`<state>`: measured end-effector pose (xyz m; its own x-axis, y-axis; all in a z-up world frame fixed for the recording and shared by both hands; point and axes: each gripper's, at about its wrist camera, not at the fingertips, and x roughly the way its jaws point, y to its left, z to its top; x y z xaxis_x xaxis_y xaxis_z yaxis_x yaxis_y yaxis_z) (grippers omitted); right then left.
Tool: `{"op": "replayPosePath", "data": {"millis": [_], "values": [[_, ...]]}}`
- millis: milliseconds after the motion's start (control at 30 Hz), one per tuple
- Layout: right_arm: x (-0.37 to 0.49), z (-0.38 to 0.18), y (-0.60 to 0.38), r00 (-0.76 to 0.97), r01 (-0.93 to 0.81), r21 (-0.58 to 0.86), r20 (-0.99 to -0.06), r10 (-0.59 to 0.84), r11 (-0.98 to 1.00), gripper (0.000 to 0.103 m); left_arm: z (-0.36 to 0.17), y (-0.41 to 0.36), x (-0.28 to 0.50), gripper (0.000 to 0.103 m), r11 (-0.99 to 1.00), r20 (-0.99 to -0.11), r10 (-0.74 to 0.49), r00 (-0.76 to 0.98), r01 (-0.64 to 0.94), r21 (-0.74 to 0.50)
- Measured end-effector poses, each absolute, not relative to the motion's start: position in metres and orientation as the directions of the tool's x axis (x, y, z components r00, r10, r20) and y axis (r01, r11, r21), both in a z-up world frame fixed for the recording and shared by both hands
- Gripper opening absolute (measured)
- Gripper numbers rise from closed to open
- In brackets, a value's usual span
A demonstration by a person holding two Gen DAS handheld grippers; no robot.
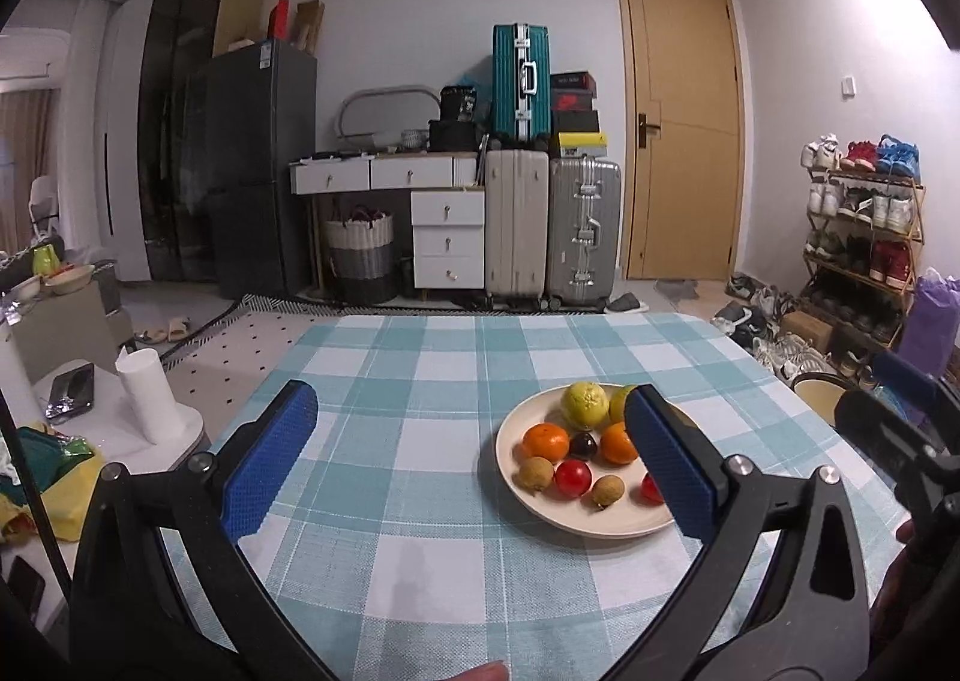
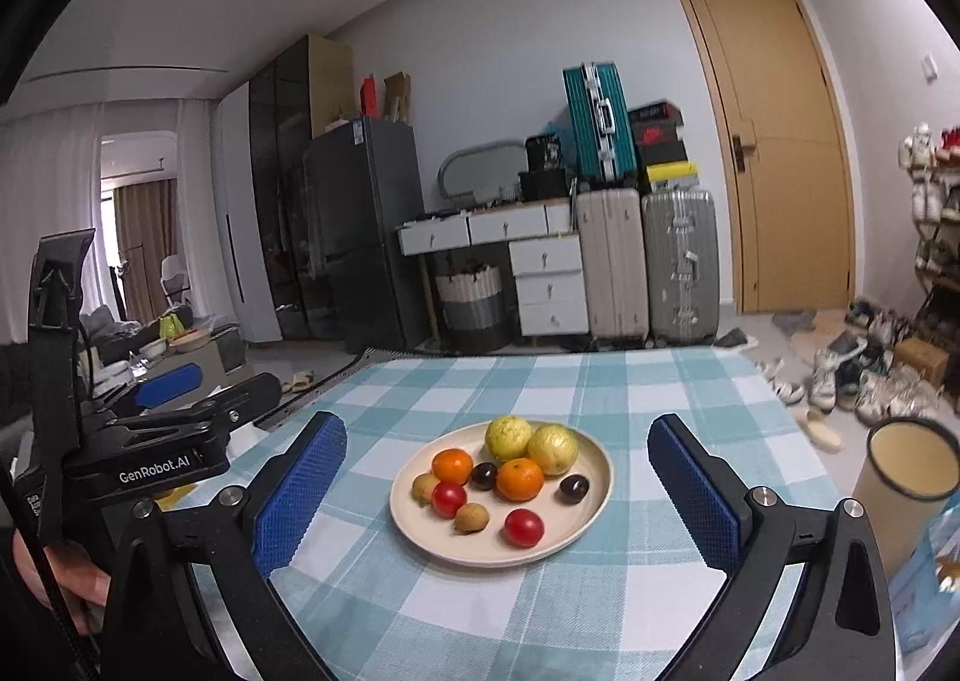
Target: Organize fruits
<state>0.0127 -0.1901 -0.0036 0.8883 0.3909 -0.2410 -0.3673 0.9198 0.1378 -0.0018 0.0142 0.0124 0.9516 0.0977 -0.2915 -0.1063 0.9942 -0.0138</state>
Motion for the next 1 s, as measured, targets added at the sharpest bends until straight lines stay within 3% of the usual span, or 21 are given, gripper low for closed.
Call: {"op": "replayPosePath", "data": {"millis": [367,700,1000], "values": [[0.002,-0.028,-0.189,0.922,-0.335,0.023,-0.195,0.333,0.942,0.103,-0.026,0.015,0.001,0.102,0.996,-0.283,0.09,0.955,-0.089,0.014],[0.012,-0.047,-0.192,0.912,-0.317,0.017,-0.271,0.309,0.948,0.103,-0.055,0.019,0.017,0.102,0.995,-0.309,0.102,0.946,-0.093,0.042],[0.025,-0.053,-0.189,0.892,-0.312,0.021,-0.338,0.301,0.95,0.103,-0.063,0.029,0.035,0.102,0.997,-0.371,0.068,0.926,-0.077,-0.009]]}}
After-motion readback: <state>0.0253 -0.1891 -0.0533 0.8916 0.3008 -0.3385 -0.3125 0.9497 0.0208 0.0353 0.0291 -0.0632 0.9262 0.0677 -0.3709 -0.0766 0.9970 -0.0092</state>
